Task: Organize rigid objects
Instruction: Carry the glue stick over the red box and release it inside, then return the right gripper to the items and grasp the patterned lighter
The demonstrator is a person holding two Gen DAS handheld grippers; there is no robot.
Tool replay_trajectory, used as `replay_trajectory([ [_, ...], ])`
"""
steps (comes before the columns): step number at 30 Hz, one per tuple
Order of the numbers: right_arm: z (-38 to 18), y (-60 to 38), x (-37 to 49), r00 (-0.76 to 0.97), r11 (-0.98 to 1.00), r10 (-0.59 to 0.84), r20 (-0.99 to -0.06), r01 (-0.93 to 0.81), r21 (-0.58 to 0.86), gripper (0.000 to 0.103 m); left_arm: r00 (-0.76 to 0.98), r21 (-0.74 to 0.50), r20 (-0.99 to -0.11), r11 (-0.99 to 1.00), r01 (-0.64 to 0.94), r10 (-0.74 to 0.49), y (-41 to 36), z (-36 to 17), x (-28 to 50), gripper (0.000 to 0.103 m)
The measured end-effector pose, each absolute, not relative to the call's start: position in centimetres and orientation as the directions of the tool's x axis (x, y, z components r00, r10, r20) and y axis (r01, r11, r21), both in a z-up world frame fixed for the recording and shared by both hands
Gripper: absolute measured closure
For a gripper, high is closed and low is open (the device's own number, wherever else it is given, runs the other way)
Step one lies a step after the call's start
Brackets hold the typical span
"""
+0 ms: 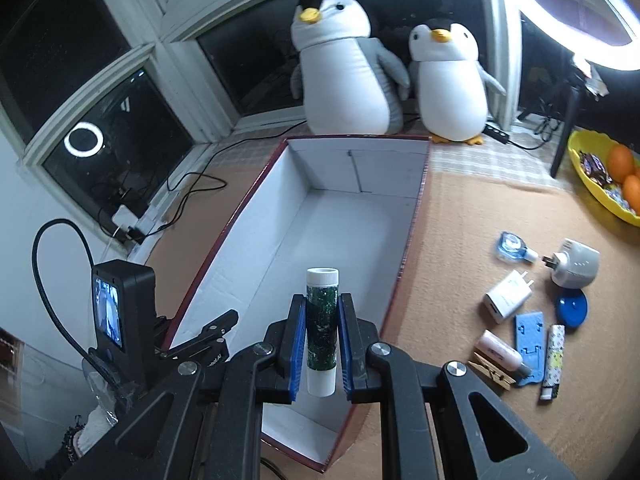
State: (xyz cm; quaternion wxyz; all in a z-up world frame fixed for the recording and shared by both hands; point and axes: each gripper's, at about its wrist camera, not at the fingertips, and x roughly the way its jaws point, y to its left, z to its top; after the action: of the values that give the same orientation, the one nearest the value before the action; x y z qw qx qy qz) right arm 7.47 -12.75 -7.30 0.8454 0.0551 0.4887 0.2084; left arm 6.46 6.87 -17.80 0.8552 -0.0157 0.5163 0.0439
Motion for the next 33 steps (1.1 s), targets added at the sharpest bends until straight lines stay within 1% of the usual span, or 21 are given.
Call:
replay_trajectory([
  [13,-9.0,-10.3,8.1,0.373,0.883,0.422,-0.827,-0.377,0.280,0.089,0.468,0.020,-0.880,0.992,-0.127,0.078,7.1,-17.8,6.4,0.081],
  [14,-9.0,-10.2,8.2,0.368,0.879,0.427,-0.826,-0.383,0.284,0.085,0.468,0.022,-0.880,0.992,-0.127,0.080,7.1,-17.8,6.4,0.081],
  [15,-9.0,-10.1,8.1,0.364,0.877,0.429,-0.827,-0.388,0.285,0.072,0.467,0.024,-0.880,0.992,-0.128,0.081,7.1,-17.8,6.4,0.081],
  [17,-8.7,-10.1,8.0,0.382,0.877,0.430,-0.818,-0.391,0.279,0.056,0.465,0.026,-0.881,0.991,-0.129,0.083,7.1,-17.8,6.4,0.081],
  [26,-7.9,-11.6,7.9,0.422,0.894,0.413,-0.807,-0.360,0.269,0.055,0.463,0.028,-0.883,0.992,-0.122,0.082,7.2,-17.8,6.4,0.081],
  [33,-8.0,-15.8,7.8,0.459,0.925,0.372,-0.807,-0.257,0.280,0.055,0.454,0.044,-0.888,0.996,-0.081,0.076,6.9,-17.9,6.6,0.081],
])
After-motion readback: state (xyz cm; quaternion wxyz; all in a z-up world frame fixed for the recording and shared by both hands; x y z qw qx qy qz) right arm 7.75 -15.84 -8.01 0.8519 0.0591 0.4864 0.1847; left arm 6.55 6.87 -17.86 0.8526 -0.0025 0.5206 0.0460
